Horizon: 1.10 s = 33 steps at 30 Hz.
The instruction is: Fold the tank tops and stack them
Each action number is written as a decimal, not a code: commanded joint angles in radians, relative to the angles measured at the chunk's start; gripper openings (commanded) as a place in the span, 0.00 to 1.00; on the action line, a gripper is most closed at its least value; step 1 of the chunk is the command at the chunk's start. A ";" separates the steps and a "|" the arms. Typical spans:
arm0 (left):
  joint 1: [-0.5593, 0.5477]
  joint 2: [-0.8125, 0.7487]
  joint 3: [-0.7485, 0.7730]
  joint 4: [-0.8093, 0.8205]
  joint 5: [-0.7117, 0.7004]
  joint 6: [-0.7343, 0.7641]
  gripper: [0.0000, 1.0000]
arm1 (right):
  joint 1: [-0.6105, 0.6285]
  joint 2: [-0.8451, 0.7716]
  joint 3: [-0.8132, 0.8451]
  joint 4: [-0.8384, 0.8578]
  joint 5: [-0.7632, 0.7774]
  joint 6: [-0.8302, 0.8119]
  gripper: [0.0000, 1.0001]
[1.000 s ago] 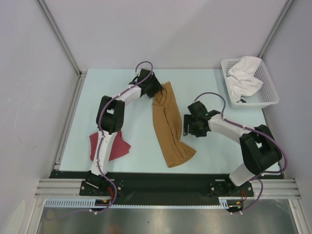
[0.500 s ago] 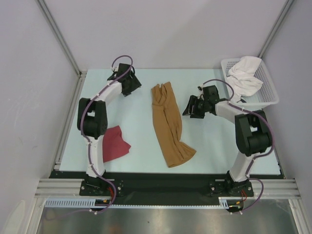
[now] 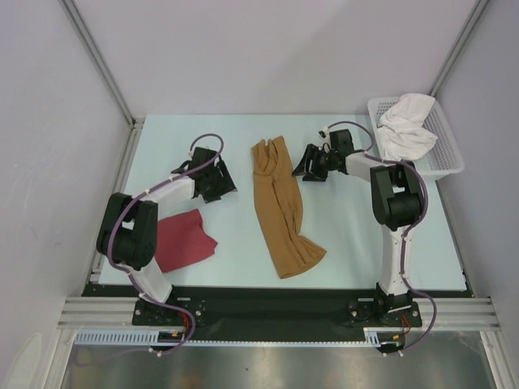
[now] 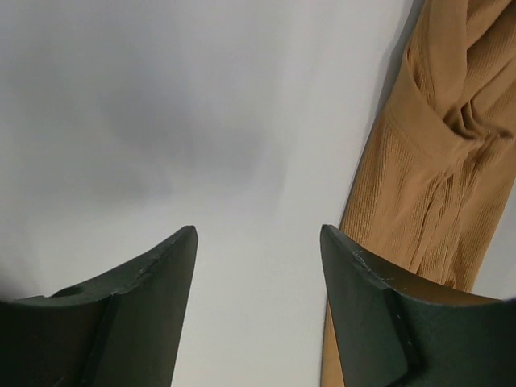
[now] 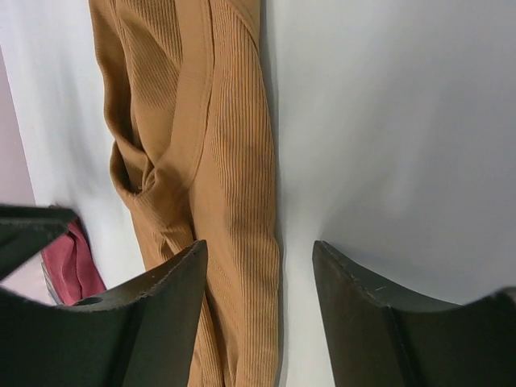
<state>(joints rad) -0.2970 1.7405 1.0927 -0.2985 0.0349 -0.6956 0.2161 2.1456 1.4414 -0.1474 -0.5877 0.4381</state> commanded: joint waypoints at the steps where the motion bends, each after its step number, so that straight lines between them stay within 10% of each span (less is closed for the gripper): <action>1: -0.028 -0.125 -0.053 0.075 0.016 0.031 0.68 | 0.011 0.040 0.068 -0.001 -0.002 0.019 0.60; 14: -0.073 -0.156 -0.077 0.065 -0.006 0.025 0.66 | 0.035 0.122 0.149 -0.023 0.009 0.014 0.31; 18: -0.080 -0.141 -0.062 0.064 0.000 0.019 0.66 | 0.020 0.108 0.133 -0.027 0.037 0.019 0.00; 29: -0.151 0.002 0.056 0.136 0.074 0.027 0.70 | -0.141 -0.069 -0.124 0.184 0.011 0.110 0.02; 33: -0.171 0.109 0.163 0.091 0.054 0.038 0.70 | -0.141 -0.072 -0.124 0.189 -0.011 0.106 0.43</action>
<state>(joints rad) -0.4557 1.7977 1.1717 -0.2195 0.0834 -0.6796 0.0566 2.1269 1.3212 -0.0013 -0.5922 0.5533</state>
